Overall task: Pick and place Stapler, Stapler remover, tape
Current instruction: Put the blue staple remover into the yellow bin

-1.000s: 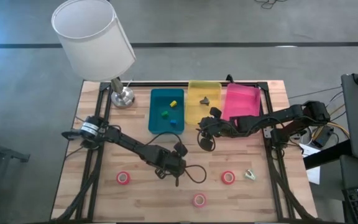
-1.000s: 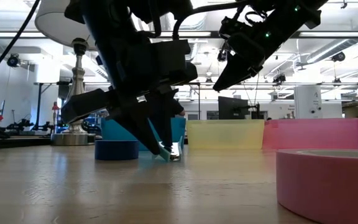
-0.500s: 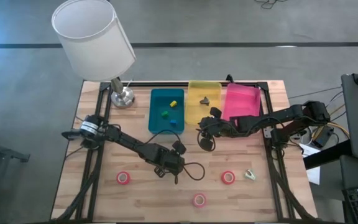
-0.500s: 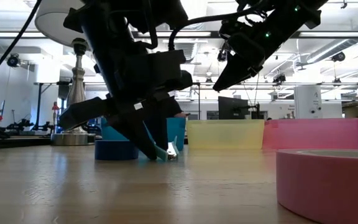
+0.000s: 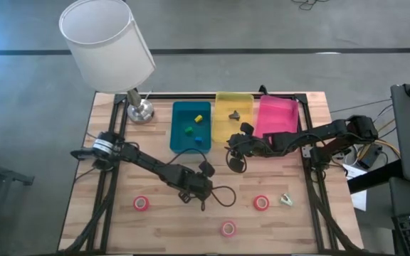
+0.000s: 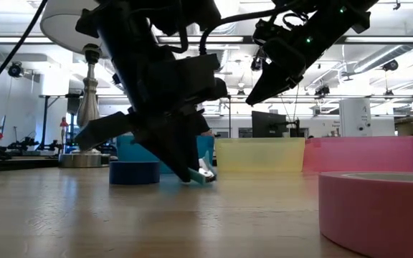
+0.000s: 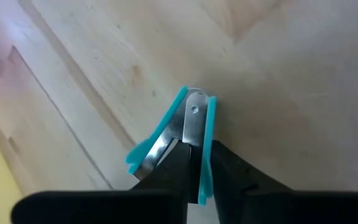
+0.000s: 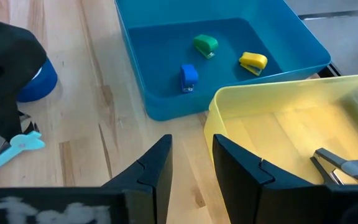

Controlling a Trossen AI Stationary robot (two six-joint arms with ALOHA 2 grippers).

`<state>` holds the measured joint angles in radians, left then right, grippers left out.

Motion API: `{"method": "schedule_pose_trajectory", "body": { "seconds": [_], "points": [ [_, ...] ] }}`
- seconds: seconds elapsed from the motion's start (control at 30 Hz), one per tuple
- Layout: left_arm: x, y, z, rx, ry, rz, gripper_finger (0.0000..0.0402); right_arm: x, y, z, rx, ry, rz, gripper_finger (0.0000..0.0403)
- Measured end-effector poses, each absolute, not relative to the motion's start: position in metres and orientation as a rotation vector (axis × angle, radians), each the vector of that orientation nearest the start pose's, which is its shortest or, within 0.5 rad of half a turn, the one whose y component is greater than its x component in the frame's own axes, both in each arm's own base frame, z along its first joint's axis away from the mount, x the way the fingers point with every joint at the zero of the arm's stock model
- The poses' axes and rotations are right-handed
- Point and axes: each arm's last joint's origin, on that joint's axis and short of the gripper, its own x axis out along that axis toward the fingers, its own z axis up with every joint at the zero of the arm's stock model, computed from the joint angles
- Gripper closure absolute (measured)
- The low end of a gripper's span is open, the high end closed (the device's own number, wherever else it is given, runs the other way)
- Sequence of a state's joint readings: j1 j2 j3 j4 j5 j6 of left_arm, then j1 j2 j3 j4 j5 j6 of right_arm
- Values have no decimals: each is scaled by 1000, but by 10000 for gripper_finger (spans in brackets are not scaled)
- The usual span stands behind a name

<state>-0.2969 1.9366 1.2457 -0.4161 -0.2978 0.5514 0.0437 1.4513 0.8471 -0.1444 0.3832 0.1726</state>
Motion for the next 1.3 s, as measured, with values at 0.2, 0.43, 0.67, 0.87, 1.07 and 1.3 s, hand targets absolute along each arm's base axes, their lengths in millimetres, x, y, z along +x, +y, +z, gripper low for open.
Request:
{"method": "schedule_pose_trajectory", "body": {
  "seconds": [0.2, 0.43, 0.67, 0.87, 1.07, 1.3],
  "points": [
    [382, -103, 178, 899, 977, -232, 351, 280, 2, 219, 0, 802, -397, 291],
    [398, -83, 201, 980, 959, -21, 359, 238, 18, 247, 107, 822, -429, 305],
    [422, -28, 218, 907, 839, 163, 348, 194, 34, 246, 158, 738, -376, 307],
    [433, 38, 224, 736, 714, 224, 350, 170, 35, 233, 206, 729, -337, 307],
    [429, 87, 219, 435, 679, 294, 349, 164, 33, 231, 206, 720, -324, 307],
    [433, 112, 212, 67, 543, 277, 349, 166, 34, 233, 164, 710, -301, 307]
  ]
}}
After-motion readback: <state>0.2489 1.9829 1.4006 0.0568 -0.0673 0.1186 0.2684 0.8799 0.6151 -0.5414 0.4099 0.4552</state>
